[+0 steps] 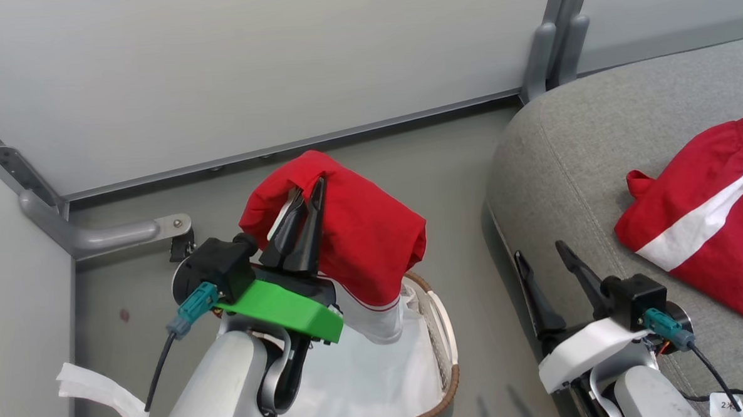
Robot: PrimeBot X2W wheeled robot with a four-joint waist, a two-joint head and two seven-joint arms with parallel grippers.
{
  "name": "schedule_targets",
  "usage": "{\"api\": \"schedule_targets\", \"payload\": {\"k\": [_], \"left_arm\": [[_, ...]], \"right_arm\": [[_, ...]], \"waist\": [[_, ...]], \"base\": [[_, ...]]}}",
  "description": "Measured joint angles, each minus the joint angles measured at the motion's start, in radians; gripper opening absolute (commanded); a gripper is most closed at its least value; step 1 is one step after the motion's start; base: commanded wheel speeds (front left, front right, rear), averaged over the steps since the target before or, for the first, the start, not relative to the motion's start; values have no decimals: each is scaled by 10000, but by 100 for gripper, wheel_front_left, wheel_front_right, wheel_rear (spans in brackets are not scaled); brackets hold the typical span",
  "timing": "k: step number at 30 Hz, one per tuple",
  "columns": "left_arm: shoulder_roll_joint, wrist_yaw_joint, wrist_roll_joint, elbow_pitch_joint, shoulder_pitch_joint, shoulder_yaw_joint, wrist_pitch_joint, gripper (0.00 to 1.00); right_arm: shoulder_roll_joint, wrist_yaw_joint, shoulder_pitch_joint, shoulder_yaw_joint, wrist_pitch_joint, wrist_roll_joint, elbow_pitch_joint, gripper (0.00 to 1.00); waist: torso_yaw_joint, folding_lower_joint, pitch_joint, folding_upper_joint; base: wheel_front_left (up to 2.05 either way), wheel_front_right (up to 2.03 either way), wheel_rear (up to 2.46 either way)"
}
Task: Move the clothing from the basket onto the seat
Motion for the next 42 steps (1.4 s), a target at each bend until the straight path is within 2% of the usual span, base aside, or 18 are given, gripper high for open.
{"api": "schedule_targets", "payload": {"k": [5,13,18,31,42], "left_arm": [[-77,33,25,-138,3,0,-2,0],[-186,121,23,-192,72,-274,-2,0],[-201,128,-2,-111,161,-418,-2,0],[-240,130,-293,113,64,-1292,0,0],[-244,219,-616,86,-88,-1822,0,0]], "right_arm": [[-8,0,285,502,0,-176,171,100],[2,0,181,2744,0,-491,-121,100],[2,0,-597,3528,0,-433,-242,100],[-4,0,-1932,4452,0,-1166,1498,100],[0,0,-2168,4780,0,-959,2414,100]], "waist": [[96,0,-374,0],[390,0,-612,0],[532,0,-636,0],[1111,0,-608,0],[1492,0,-573,0]], "base": [[0,0,0],[0,0,0],[0,0,0],[0,0,0],[0,0,0]]}}
